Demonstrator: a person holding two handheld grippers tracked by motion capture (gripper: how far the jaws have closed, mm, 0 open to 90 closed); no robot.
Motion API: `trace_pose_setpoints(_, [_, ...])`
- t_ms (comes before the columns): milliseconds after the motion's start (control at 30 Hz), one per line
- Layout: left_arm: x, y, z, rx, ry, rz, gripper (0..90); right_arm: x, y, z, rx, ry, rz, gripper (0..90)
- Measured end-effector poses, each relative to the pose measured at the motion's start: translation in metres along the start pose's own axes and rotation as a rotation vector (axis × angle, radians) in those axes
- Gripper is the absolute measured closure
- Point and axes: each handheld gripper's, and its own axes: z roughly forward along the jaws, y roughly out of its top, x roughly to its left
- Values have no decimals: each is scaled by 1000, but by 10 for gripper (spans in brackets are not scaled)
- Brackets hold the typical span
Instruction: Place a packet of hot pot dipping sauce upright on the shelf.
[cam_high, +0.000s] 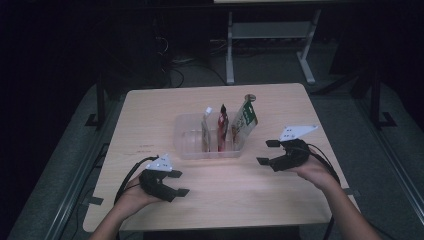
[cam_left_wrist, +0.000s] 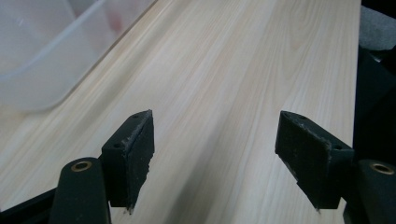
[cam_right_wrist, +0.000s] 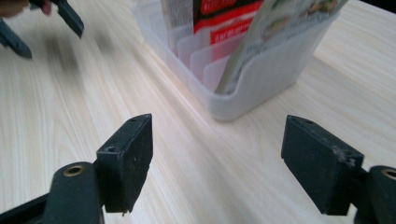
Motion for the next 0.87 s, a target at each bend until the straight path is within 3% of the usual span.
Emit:
trace_pose_setpoints(233, [5,-23,-8,38,53,-8,263,8,-25,-3,30,-17,7,232])
trace_pose_setpoints(367, [9,-32,-9,96,104,9,229,13,-39,-5,44,-31,9,220])
trace_pose_setpoints(467, [13,-35,-10,99,108,0,186,16,-48,-5,56,-20,15,206])
trace_pose_setpoints(567, [16,-36,-11,87,104,-10,178,19,-51,-4,91,-42,-28,193])
trace_pose_setpoints(867, [16,-37,-8,92,95,-2,175,16,-52,-3,60,-48,-39,151])
